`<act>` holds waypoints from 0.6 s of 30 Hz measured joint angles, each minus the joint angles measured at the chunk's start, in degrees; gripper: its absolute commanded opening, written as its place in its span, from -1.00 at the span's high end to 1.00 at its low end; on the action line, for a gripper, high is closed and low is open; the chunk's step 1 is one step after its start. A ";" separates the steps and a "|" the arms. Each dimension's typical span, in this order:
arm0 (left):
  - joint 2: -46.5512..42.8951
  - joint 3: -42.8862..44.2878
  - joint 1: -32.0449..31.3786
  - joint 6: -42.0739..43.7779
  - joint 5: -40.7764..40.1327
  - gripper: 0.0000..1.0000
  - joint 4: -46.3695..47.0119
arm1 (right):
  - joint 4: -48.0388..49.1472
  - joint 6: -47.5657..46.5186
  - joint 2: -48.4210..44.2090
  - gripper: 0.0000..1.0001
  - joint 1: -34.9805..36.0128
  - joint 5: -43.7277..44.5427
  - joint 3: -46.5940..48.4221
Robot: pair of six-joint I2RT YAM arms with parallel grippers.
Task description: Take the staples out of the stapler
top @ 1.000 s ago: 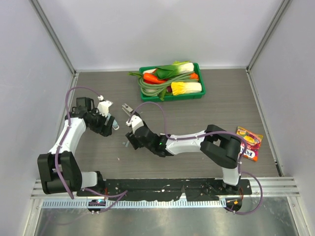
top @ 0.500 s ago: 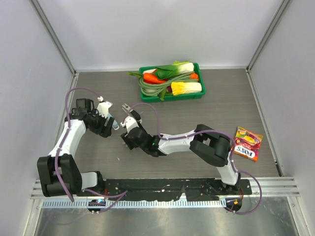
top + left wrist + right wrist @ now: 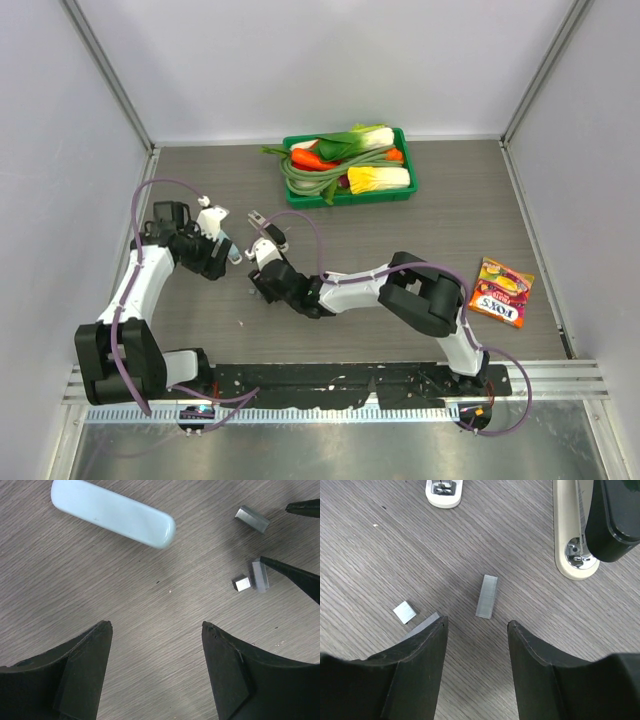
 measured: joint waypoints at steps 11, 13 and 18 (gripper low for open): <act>-0.22 -0.70 0.00 0.50 -0.02 -0.53 -0.02 | 0.74 0.46 1.11 -0.01 -0.81 -0.33 0.00; -0.22 -0.72 0.00 0.52 -0.02 -0.53 -0.02 | 0.76 0.46 1.11 0.02 -0.90 -0.35 0.00; -0.22 -0.81 0.00 0.55 -0.02 -0.53 -0.02 | 0.74 0.44 1.11 0.20 -1.33 -0.35 0.00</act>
